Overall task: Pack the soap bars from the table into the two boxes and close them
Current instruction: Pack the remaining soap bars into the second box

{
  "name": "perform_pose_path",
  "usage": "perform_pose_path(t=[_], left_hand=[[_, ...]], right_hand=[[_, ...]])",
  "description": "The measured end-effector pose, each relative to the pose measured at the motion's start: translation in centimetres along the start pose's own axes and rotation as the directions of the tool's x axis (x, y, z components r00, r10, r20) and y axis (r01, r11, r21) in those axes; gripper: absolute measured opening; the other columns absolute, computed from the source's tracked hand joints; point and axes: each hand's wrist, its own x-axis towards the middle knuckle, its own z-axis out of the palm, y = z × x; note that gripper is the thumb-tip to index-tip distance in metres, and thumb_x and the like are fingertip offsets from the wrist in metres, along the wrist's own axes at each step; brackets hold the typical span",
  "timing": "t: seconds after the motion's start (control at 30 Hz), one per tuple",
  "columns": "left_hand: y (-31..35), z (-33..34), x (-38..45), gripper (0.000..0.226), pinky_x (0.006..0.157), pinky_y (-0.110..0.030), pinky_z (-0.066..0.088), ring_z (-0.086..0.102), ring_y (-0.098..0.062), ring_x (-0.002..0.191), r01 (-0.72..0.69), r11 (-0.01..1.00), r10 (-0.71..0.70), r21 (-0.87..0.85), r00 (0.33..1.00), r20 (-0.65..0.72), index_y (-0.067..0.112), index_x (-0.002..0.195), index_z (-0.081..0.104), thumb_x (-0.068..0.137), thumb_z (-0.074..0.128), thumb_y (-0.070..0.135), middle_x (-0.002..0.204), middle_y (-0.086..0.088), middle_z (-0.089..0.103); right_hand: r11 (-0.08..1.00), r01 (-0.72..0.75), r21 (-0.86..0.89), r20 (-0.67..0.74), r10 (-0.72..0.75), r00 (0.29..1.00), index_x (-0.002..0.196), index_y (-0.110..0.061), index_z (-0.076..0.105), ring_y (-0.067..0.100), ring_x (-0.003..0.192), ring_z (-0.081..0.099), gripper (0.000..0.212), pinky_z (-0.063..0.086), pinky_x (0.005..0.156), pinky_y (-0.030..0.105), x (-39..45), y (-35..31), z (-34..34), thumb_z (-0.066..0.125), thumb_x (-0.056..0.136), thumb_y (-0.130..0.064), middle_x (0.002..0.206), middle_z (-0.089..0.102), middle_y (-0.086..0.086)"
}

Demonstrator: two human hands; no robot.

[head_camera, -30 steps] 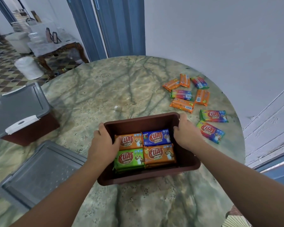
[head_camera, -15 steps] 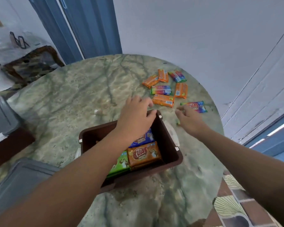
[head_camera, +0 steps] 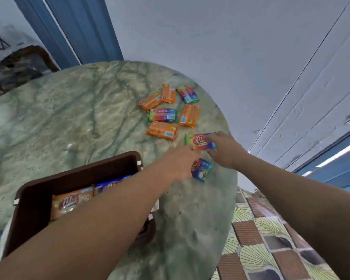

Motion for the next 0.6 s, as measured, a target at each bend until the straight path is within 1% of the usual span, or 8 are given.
perform_pose_path(t=[0.07, 0.17, 0.27, 0.37, 0.43, 0.5, 0.57, 0.6], left_hand=[[0.2, 1.1, 0.9, 0.064, 0.095, -0.046, 0.049, 0.050, -0.031, 0.120, -0.001, 0.999, 0.000, 0.033, 0.999, 0.034, 0.024, 0.140, 0.047, 0.083, 0.076, 0.030, 0.137, -0.005, 0.050], [0.2, 1.6, 1.9, 0.075, 0.099, -0.048, 0.045, 0.046, -0.029, 0.124, -0.008, 1.000, 0.006, 0.030, 0.998, 0.057, 0.029, 0.143, 0.042, 0.079, 0.080, 0.034, 0.144, -0.001, 0.045], [0.0, 1.2, 2.3, 0.081, 0.100, -0.047, 0.042, 0.045, -0.028, 0.123, -0.027, 0.999, 0.025, 0.035, 0.997, 0.072, 0.034, 0.142, 0.045, 0.071, 0.084, 0.040, 0.142, 0.001, 0.046], [-0.3, 1.2, 2.1, 0.090, 0.103, -0.048, 0.039, 0.045, -0.028, 0.124, 0.020, 1.000, -0.018, -0.012, 0.993, 0.112, 0.030, 0.142, 0.043, 0.065, 0.085, 0.049, 0.139, -0.003, 0.046], [-0.4, 1.2, 1.7, 0.093, 0.095, -0.045, 0.044, 0.048, -0.029, 0.118, 0.082, 0.994, -0.071, -0.074, 0.987, 0.143, 0.026, 0.142, 0.038, 0.066, 0.084, 0.051, 0.135, -0.008, 0.047], [-0.5, 0.7, 1.2, 0.092, 0.085, -0.041, 0.051, 0.055, -0.029, 0.108, 0.137, 0.981, -0.116, -0.139, 0.982, 0.147, 0.020, 0.139, 0.034, 0.067, 0.084, 0.050, 0.129, -0.011, 0.046], [-0.8, -0.3, 0.6, 0.088, 0.079, -0.039, 0.053, 0.059, -0.027, 0.099, 0.156, 0.968, -0.134, -0.196, 0.984, 0.117, 0.019, 0.136, 0.033, 0.069, 0.081, 0.049, 0.123, -0.009, 0.049], [-1.0, -0.9, 0.3, 0.086, 0.076, -0.038, 0.052, 0.059, -0.025, 0.095, 0.149, 0.966, -0.133, -0.210, 0.987, 0.089, 0.019, 0.134, 0.032, 0.070, 0.080, 0.049, 0.119, -0.006, 0.052]], right_hand=[[0.996, 0.054, -0.073, 0.033, -0.052, 0.998, 0.149, -0.026, 0.046, 0.036, 0.123, 0.051, 0.056, 0.044, 0.105, 0.048, 0.8, 0.1, 0.0, 0.061, 0.095, -0.027, 0.136, 0.052, 0.009], [0.984, 0.133, -0.123, 0.109, -0.120, 0.987, 0.155, -0.030, 0.038, 0.033, 0.133, 0.044, 0.061, 0.043, 0.108, 0.049, 2.0, 0.3, 0.0, 0.059, 0.097, -0.026, 0.151, 0.043, 0.004], [0.969, 0.176, -0.173, 0.183, -0.144, 0.973, 0.159, -0.031, 0.029, 0.033, 0.140, 0.035, 0.064, 0.039, 0.112, 0.052, 2.7, 0.3, 0.1, 0.055, 0.100, -0.036, 0.159, 0.035, 0.002], [0.950, 0.163, -0.267, 0.178, -0.118, 0.977, 0.160, -0.028, 0.023, 0.034, 0.135, 0.035, 0.069, 0.043, 0.107, 0.053, 3.3, 0.2, -0.1, 0.055, 0.101, -0.039, 0.156, 0.037, 0.003], [0.935, 0.151, -0.321, 0.182, -0.096, 0.979, 0.159, -0.026, 0.023, 0.035, 0.134, 0.036, 0.069, 0.041, 0.106, 0.052, 3.4, 0.0, -0.1, 0.055, 0.100, -0.042, 0.154, 0.039, 0.006], [0.931, 0.129, -0.342, 0.181, -0.070, 0.981, 0.154, -0.023, 0.032, 0.034, 0.133, 0.037, 0.066, 0.038, 0.107, 0.050, 3.4, -0.2, -0.2, 0.057, 0.098, -0.046, 0.149, 0.042, 0.008], [0.941, 0.093, -0.324, 0.155, -0.044, 0.987, 0.144, -0.020, 0.042, 0.033, 0.130, 0.039, 0.064, 0.036, 0.106, 0.048, 3.4, -0.5, -0.1, 0.062, 0.092, -0.051, 0.140, 0.046, 0.009], [0.954, 0.067, -0.291, 0.135, -0.029, 0.990, 0.139, -0.018, 0.044, 0.032, 0.128, 0.042, 0.067, 0.038, 0.105, 0.047, 3.3, -0.6, -0.1, 0.067, 0.088, -0.055, 0.136, 0.047, 0.009]])
